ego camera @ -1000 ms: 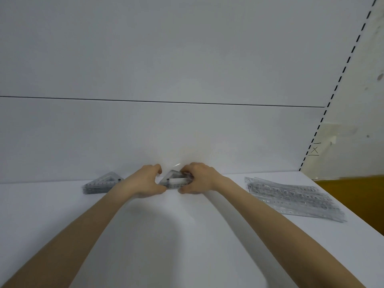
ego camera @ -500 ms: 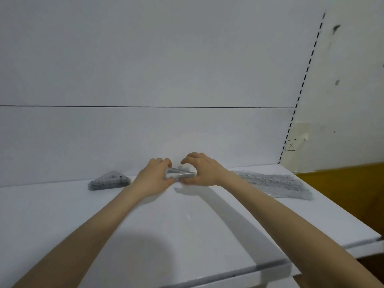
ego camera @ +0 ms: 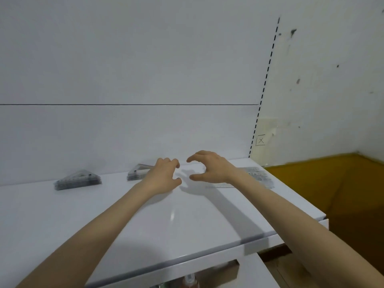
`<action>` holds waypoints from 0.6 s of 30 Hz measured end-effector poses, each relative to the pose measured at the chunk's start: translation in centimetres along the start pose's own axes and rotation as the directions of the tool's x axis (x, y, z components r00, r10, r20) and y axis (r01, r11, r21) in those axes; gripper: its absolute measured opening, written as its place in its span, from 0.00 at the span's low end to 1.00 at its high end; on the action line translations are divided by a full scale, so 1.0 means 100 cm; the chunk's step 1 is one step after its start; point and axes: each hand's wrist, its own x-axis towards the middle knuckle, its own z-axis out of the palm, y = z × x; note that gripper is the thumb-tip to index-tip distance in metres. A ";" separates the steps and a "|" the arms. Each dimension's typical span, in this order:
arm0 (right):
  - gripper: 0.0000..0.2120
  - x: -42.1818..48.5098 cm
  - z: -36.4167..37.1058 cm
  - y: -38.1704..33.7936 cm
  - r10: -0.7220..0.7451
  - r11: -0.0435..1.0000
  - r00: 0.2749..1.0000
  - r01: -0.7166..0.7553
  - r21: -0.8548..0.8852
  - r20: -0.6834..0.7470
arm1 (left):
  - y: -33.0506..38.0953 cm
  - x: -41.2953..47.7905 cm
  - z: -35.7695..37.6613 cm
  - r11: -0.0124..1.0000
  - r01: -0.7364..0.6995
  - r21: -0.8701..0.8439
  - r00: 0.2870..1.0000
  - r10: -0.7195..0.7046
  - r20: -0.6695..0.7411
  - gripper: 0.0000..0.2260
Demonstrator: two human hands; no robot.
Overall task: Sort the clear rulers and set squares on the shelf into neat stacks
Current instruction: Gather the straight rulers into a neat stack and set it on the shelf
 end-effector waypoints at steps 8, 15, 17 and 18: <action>0.24 -0.028 -0.019 0.081 -0.037 0.999 0.999 0.037 0.009 0.003 | 0.071 0.031 0.037 0.999 0.039 -0.017 0.999 -0.040 -0.023 0.17; 0.25 -0.039 -0.029 0.156 -0.108 0.994 0.994 0.108 0.028 0.007 | 0.115 0.054 0.067 0.992 0.115 -0.044 0.992 -0.117 -0.047 0.16; 0.26 -0.039 -0.030 0.169 -0.119 0.993 0.993 0.118 0.024 0.011 | 0.121 0.058 0.071 0.990 0.132 -0.050 0.990 -0.134 -0.048 0.16; 0.27 -0.039 -0.029 0.175 -0.130 0.991 0.991 0.130 0.017 0.022 | 0.123 0.060 0.074 0.989 0.140 -0.054 0.988 -0.143 -0.050 0.15</action>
